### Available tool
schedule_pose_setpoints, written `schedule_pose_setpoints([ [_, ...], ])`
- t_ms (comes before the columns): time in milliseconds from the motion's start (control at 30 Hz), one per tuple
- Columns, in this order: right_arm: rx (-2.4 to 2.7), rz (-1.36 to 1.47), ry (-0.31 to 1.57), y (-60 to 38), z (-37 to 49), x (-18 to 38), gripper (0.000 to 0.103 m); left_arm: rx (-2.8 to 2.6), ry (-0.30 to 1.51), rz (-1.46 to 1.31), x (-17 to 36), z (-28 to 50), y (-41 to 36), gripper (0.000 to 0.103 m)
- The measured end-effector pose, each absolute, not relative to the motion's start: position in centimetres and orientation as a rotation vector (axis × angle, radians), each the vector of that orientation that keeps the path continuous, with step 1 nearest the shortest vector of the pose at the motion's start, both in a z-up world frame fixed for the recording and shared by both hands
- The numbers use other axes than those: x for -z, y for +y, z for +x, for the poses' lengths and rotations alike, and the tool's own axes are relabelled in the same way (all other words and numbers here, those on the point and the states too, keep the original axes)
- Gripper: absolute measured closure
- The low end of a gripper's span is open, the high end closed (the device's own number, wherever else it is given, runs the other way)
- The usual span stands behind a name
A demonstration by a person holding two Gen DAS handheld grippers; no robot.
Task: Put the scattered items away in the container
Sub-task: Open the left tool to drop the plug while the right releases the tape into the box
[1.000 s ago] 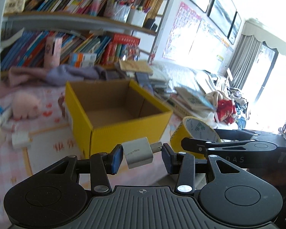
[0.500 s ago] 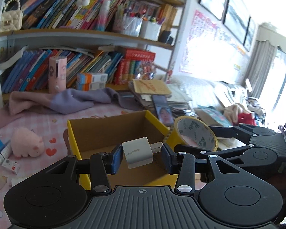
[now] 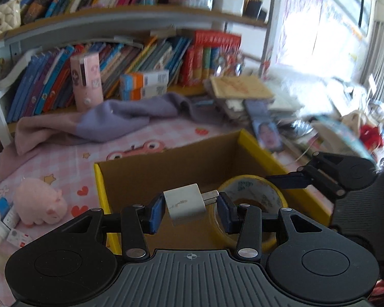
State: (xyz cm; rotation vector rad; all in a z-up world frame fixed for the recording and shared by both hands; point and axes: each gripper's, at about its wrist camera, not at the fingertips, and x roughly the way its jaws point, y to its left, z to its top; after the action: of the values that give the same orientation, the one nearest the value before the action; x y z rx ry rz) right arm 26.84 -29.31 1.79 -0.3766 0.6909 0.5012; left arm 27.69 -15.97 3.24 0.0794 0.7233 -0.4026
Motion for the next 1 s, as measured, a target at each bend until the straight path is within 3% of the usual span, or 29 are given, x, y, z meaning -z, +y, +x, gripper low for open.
schedule_pose_setpoints([
  [500, -0.619, -0.226, 0.882, -30.4, 29.8, 0.0, 0.013, 0.368, 0.865, 0.13, 0.5, 30.3, -18.1, 0.059],
  [567, -0.622, -0.224, 0.881, -30.5, 29.8, 0.0, 0.013, 0.353, 0.865, 0.148, 0.6, 30.3, -18.3, 0.056],
  [633, -0.625, -0.229, 0.871, -30.5, 29.6, -0.1, 0.013, 0.348, 0.846, 0.156, 0.3, 29.9, -18.4, 0.032],
  [667, -0.626, -0.225, 0.865, -30.6, 29.5, -0.1, 0.013, 0.349, 0.829, 0.157, 0.1, 29.7, -18.5, 0.029],
  [867, -0.607, -0.213, 0.846, -31.0, 29.2, -0.5, 0.013, 0.332, 0.77, 0.151, -1.1, 28.4, -18.2, 0.028],
  [1000, -0.599, -0.178, 0.788, -31.6, 28.6, -1.9, 0.013, 0.287, 0.735, 0.101, -2.4, 27.4, -17.0, 0.02],
])
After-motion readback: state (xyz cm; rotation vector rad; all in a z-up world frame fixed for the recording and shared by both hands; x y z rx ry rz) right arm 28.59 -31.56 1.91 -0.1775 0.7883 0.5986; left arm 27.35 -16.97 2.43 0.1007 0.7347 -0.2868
